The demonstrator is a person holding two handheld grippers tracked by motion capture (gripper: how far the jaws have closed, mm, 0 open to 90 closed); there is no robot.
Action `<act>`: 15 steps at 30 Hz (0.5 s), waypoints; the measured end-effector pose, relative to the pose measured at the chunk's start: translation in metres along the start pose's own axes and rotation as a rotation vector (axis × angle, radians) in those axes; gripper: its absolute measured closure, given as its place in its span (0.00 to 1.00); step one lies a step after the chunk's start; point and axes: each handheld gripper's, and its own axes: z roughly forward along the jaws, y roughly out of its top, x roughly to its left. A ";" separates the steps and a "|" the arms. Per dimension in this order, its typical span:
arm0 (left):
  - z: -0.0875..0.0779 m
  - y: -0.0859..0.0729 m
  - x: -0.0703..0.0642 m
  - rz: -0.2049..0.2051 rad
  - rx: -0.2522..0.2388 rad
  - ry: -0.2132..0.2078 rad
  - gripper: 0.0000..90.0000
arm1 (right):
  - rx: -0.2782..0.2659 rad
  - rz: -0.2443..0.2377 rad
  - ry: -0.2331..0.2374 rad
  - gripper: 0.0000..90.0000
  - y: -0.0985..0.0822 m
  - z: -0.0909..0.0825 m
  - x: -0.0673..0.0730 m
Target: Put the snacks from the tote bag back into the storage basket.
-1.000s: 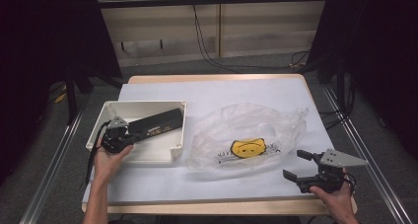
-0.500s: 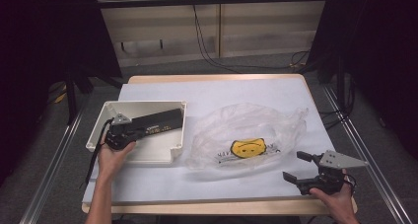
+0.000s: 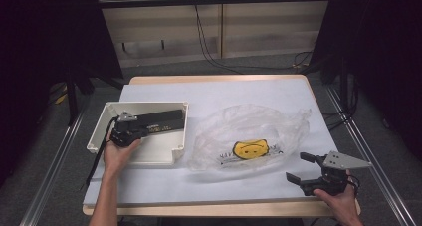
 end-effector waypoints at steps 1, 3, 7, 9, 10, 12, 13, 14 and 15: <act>0.000 0.001 0.002 0.005 0.002 0.003 1.00 | 0.000 0.001 0.002 0.10 0.000 0.000 0.000; 0.002 0.002 0.002 -0.015 -0.009 0.007 1.00 | -0.001 -0.002 0.003 0.10 0.000 0.000 0.000; 0.004 0.006 0.003 -0.004 0.023 0.009 1.00 | 0.004 -0.005 0.005 0.10 0.000 0.000 0.000; 0.004 0.007 0.002 -0.007 0.031 0.011 1.00 | 0.004 -0.004 0.005 0.10 -0.001 -0.001 0.000; 0.006 0.012 0.003 -0.013 0.026 0.020 1.00 | 0.004 0.001 0.003 0.10 -0.001 0.000 -0.001; 0.006 0.014 0.003 -0.014 0.029 0.017 1.00 | 0.004 0.005 0.000 0.10 -0.002 -0.001 -0.002; 0.008 0.017 0.003 -0.005 0.034 0.023 1.00 | 0.004 0.005 0.000 0.10 -0.002 -0.001 -0.002; 0.008 0.018 0.004 -0.015 0.033 0.016 1.00 | 0.002 0.008 -0.001 0.10 -0.002 -0.002 -0.002; 0.010 0.019 0.004 -0.018 0.028 0.023 1.00 | 0.002 0.008 -0.001 0.10 -0.002 -0.002 -0.002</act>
